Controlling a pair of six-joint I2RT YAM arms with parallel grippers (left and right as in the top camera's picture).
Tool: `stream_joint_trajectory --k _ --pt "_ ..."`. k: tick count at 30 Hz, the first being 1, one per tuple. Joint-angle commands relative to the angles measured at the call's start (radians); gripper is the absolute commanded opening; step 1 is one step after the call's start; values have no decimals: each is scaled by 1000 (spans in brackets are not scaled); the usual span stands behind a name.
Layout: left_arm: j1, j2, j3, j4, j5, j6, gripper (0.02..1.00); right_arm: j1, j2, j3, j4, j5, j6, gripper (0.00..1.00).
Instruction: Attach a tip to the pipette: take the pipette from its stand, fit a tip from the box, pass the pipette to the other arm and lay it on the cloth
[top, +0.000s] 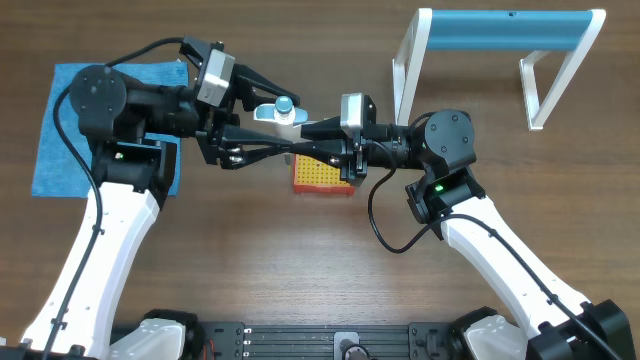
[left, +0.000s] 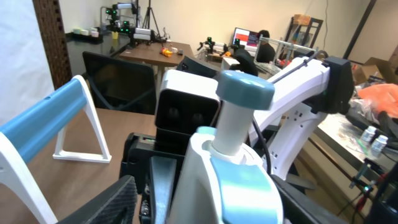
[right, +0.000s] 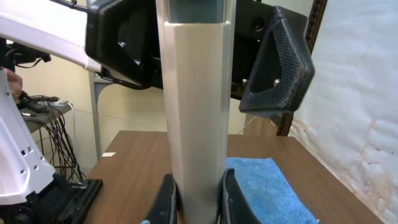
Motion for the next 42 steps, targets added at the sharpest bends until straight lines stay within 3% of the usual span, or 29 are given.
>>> stream_joint_trajectory --k 1,3,6,8,9,10,11,12,18,23,25,26,29,31,34,37,38,42 --pt "-27 5 13 3 -37 3 426 4 -9 13 5 10 12 77" --pt "-25 5 13 3 -45 3 226 4 -9 13 5 10 12 77" --pt "-25 5 13 3 -85 3 42 4 -9 13 5 10 12 77" --pt "-25 5 13 4 -92 4 27 4 -9 13 5 10 13 77" --pt "-25 5 13 4 -92 4 27 4 -9 13 5 10 13 143" --pt "-25 5 13 4 -92 4 27 4 -9 13 5 11 12 514" --pt "-25 5 13 4 -92 4 27 3 -9 13 5 17 12 816" --pt "-25 5 13 4 -92 4 27 0 -9 13 5 18 12 853" --pt "24 6 13 1 -102 3 25 -108 -9 13 -10 21 188 855" --pt "198 40 13 -113 -154 9 27 -217 -9 13 -292 48 137 855" --pt "251 73 13 -205 -195 61 25 -217 -9 13 -355 135 83 855" --pt "284 103 13 -337 -261 141 27 -217 -9 13 -406 191 49 855" --pt "302 150 13 -734 -587 376 27 -208 -13 13 -544 407 -32 858" --pt "303 150 13 -882 -789 414 27 -182 -45 13 -637 629 -59 860" --pt "303 150 74 -1099 -968 493 25 -131 -165 13 -841 964 -106 858" --pt "304 154 299 -1394 -1199 604 25 -88 -366 13 -1005 1284 -107 858" --pt "316 167 390 -1460 -1242 621 23 -57 -481 13 -1059 1421 -122 858" --pt "402 339 633 -1695 -1260 754 25 67 -799 8 -1318 1662 -159 858"
